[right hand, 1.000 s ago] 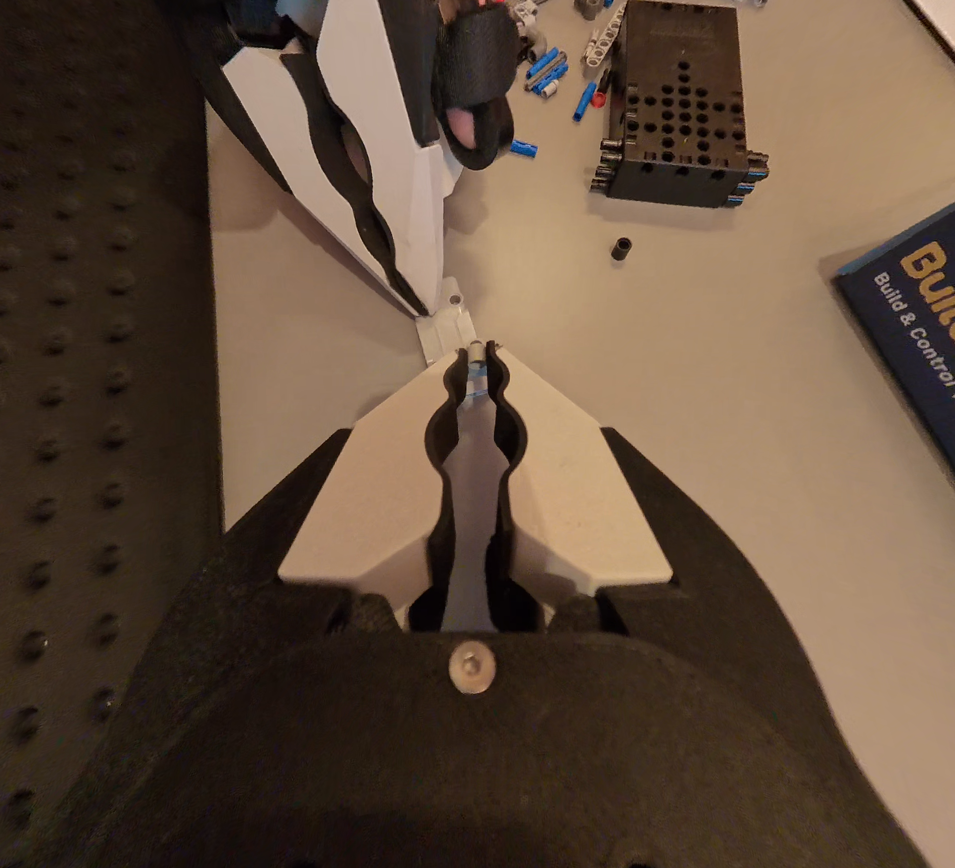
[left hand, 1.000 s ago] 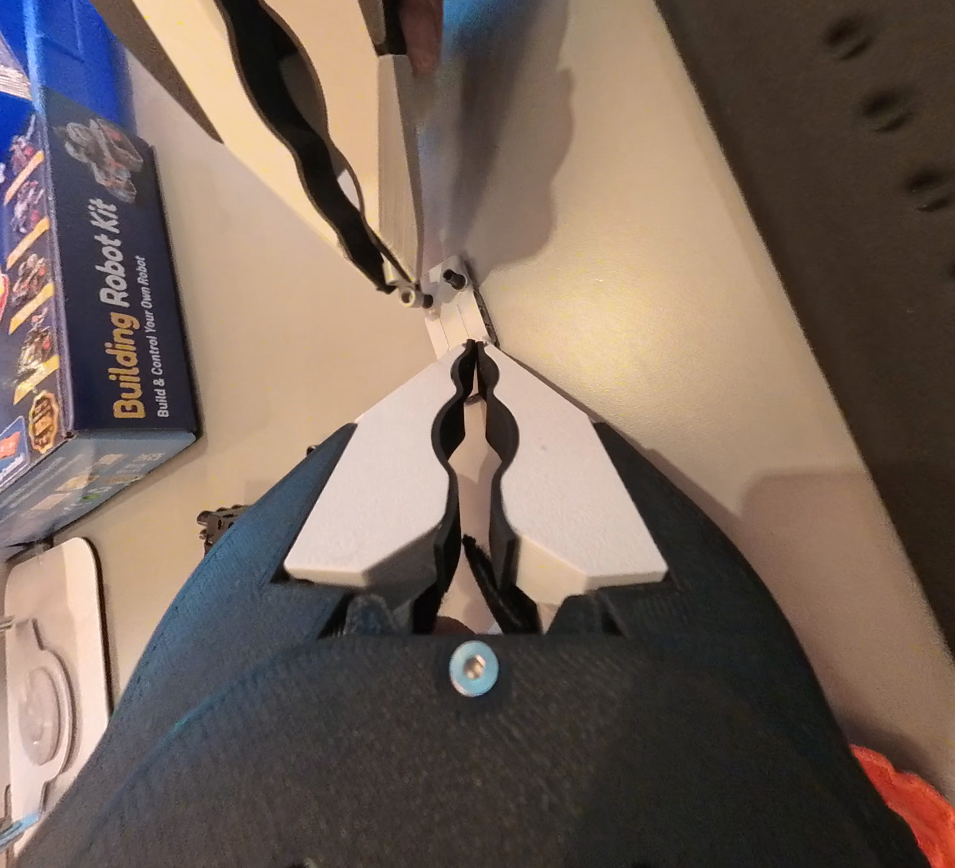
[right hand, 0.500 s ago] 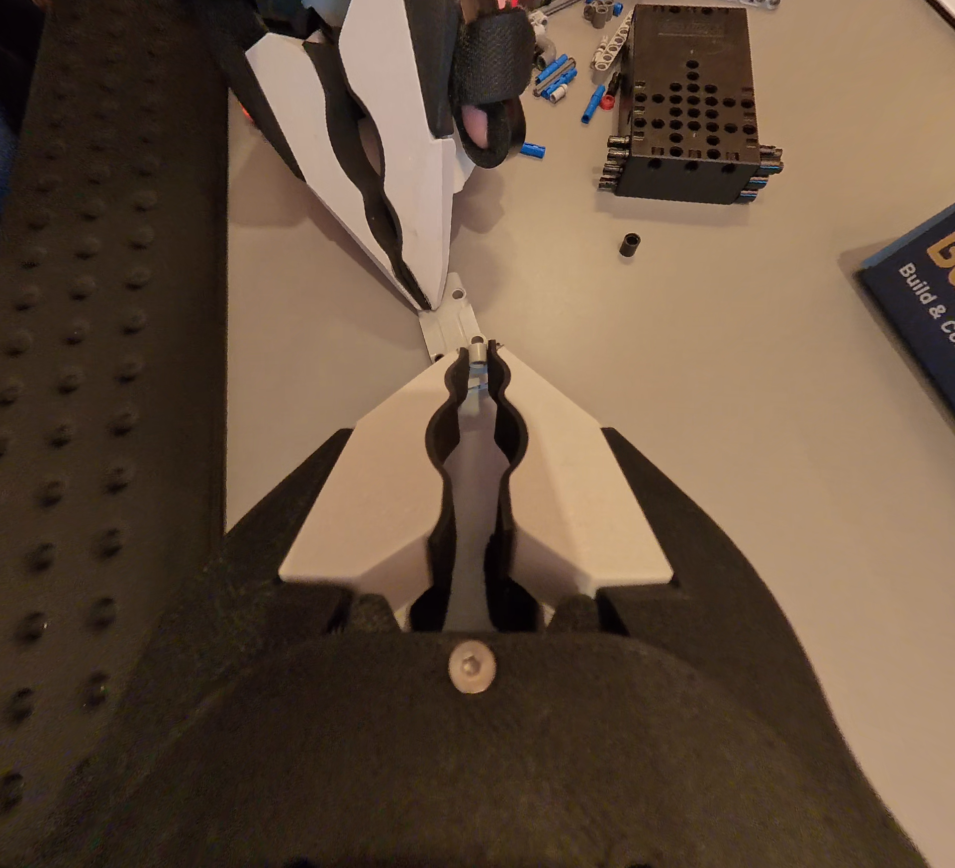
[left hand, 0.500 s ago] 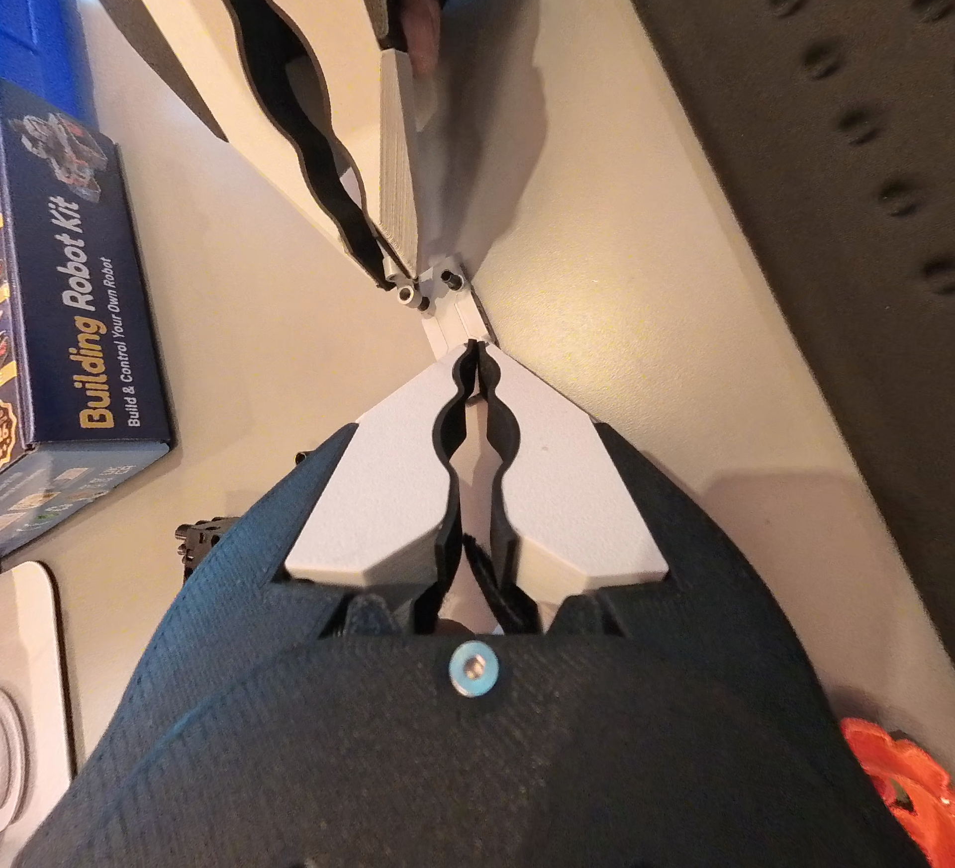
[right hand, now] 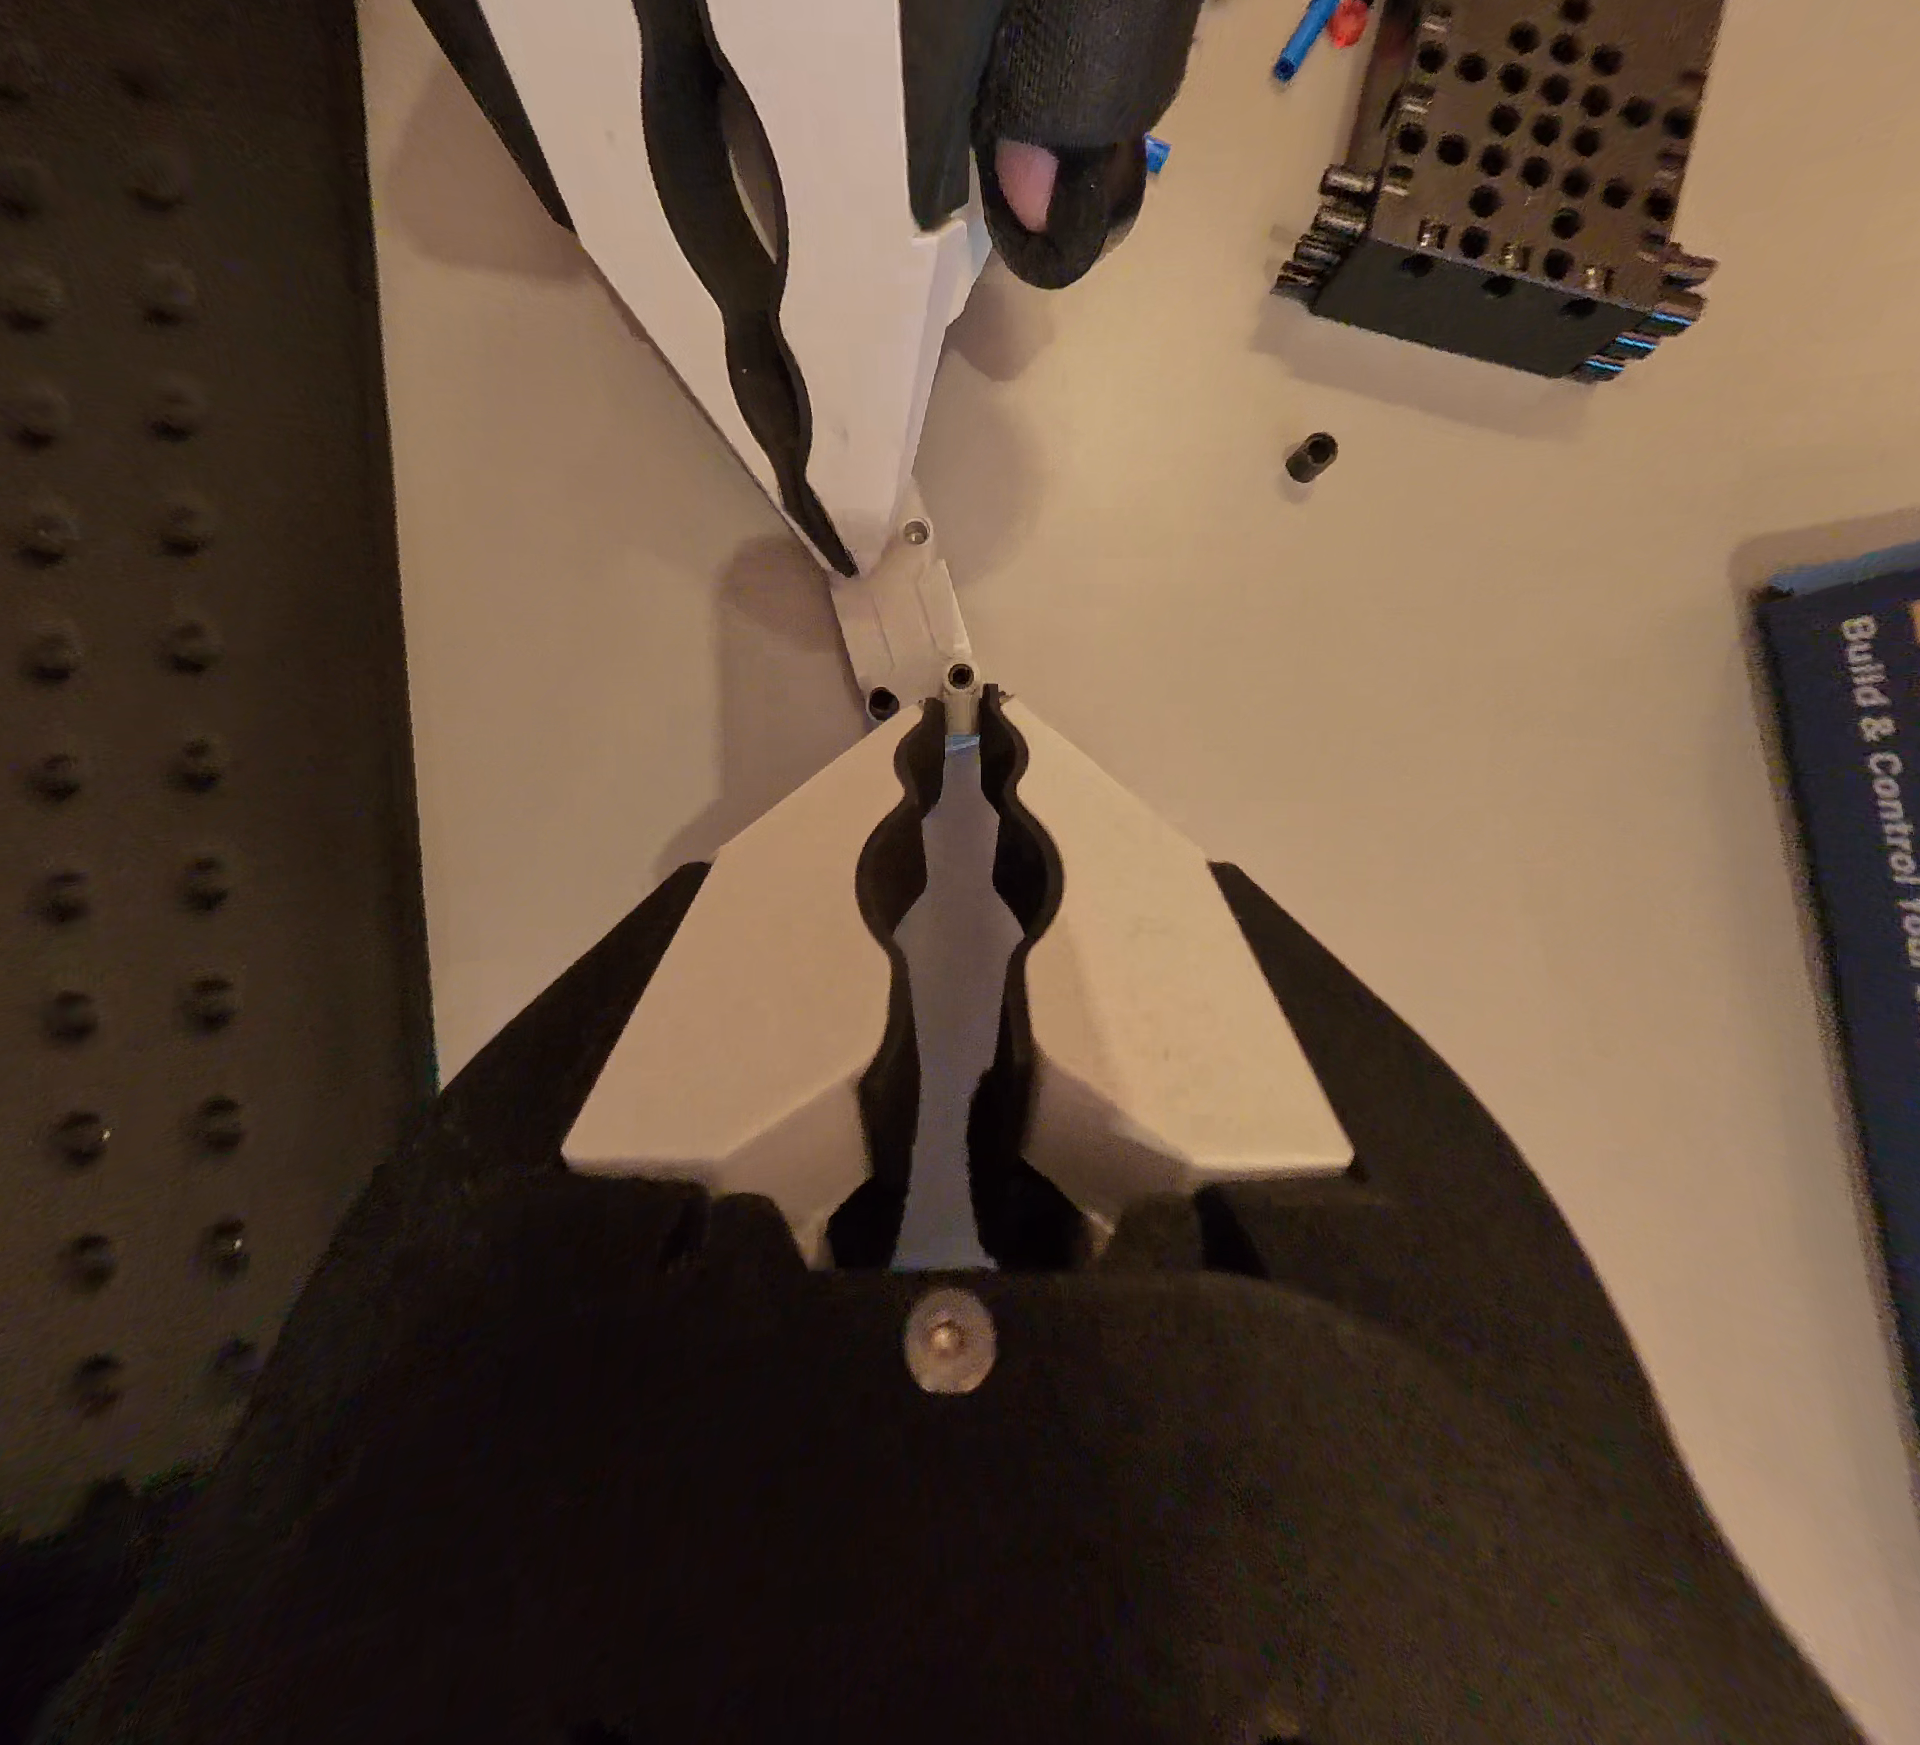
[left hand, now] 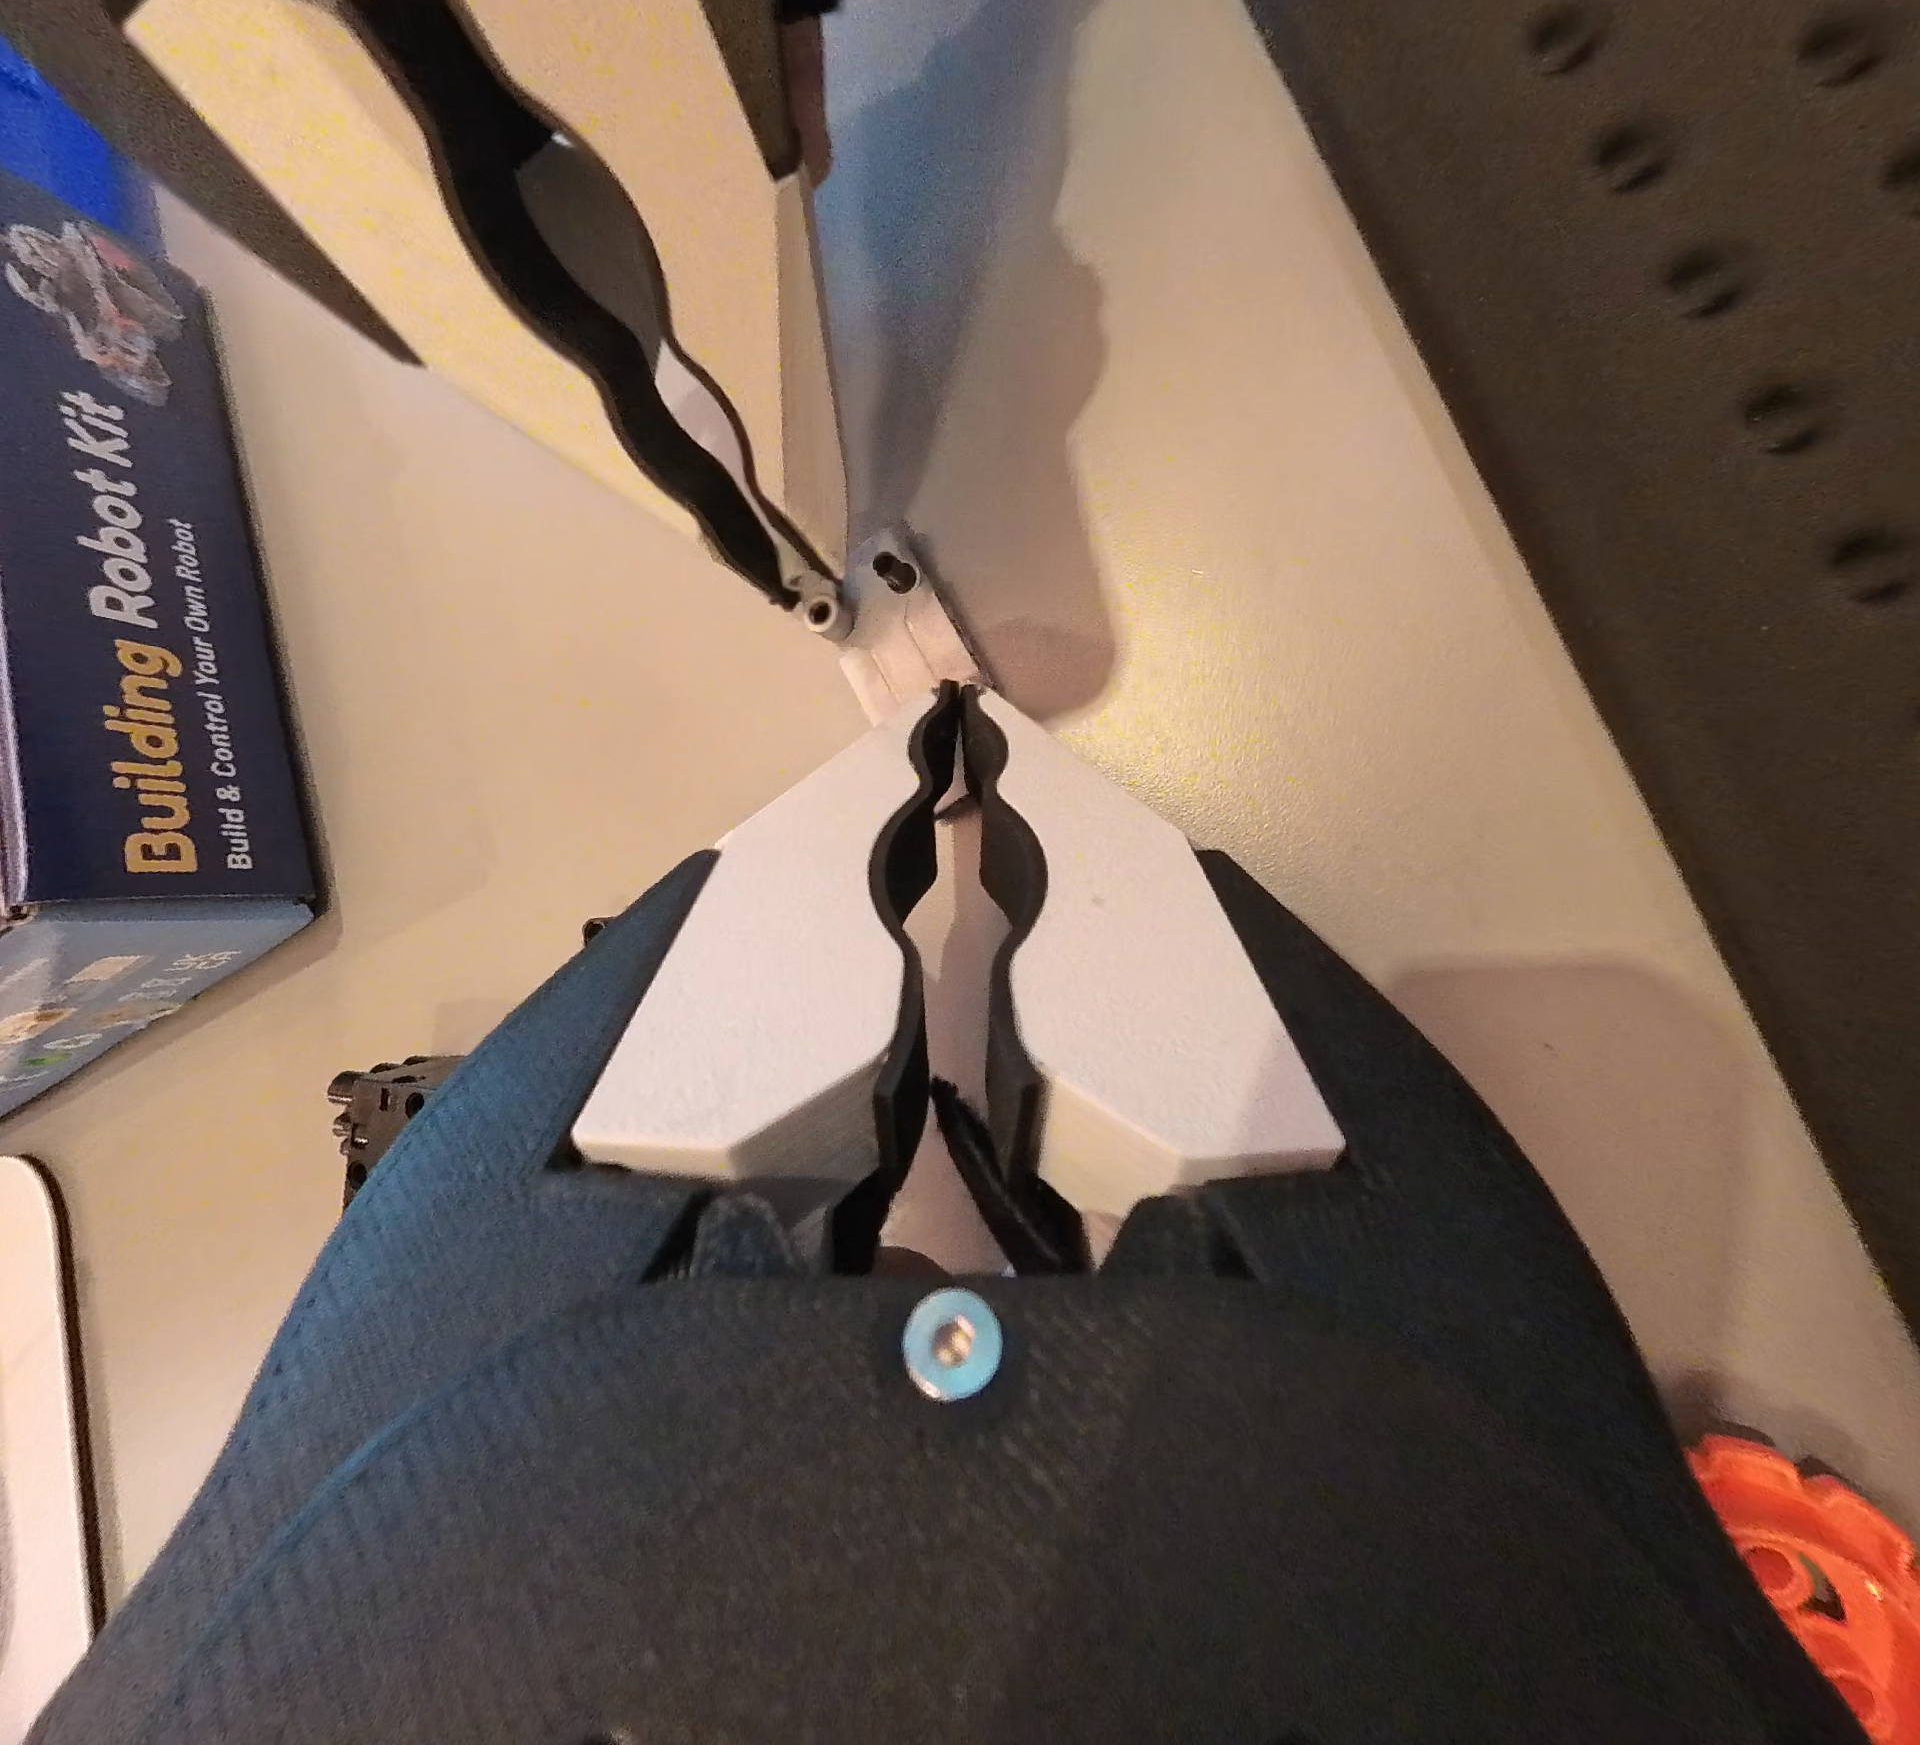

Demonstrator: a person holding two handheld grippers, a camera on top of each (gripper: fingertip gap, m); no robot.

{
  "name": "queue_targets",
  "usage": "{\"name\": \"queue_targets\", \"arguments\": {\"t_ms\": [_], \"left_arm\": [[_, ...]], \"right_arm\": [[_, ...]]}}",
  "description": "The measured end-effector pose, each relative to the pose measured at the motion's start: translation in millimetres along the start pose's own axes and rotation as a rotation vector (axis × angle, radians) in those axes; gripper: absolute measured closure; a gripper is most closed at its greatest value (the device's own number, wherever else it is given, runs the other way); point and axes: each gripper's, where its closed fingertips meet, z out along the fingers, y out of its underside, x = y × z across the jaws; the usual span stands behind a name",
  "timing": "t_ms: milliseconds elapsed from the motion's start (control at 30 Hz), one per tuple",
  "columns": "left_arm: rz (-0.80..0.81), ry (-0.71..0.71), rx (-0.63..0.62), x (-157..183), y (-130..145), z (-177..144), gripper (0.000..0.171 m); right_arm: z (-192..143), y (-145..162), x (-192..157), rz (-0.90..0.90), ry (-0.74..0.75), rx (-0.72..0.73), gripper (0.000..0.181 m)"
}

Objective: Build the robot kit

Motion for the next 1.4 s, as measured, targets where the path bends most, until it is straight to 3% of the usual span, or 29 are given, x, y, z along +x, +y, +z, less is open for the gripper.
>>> {"name": "queue_targets", "arguments": {"t_ms": [300,567,733,767,833,933,1033,1133,1267,1400], "left_arm": [[0.011,0.012,-0.001,0,0,0,0.171],[0.052,0.038,-0.010,1,1,-1,0.171],[0.054,0.035,-0.004,1,1,-1,0.171],[0.050,0.036,-0.006,0,1,-2,0.171],[0.019,0.048,0.044,0,-5,-10,0.156],[-0.055,0.149,0.122,6,-14,-39,0.156],[-0.115,0.048,0.147,-19,-2,-80,0.157],[-0.200,-0.094,0.111,-42,30,-126,0.162],[-0.289,-0.222,0.010,-45,78,-164,0.167],[-0.350,-0.266,-0.050,-29,112,-174,0.166]], "right_arm": [[2,2,0,-0.021,-0.134,-0.113,0.175],[2,3,2,-0.209,-0.252,-0.227,0.176],[3,1,4,-0.185,-0.271,-0.204,0.174],[3,-1,5,-0.153,-0.261,-0.187,0.152],[-1,-9,3,-0.088,-0.266,-0.111,0.130],[-16,-18,8,-0.042,-0.220,-0.013,0.130],[-35,-37,18,-0.009,-0.101,0.095,0.141],[-39,-57,11,-0.017,-0.046,0.138,0.145],[-14,-79,6,-0.021,-0.007,0.108,0.152],[18,-101,-2,-0.049,-0.033,0.089,0.155]]}}
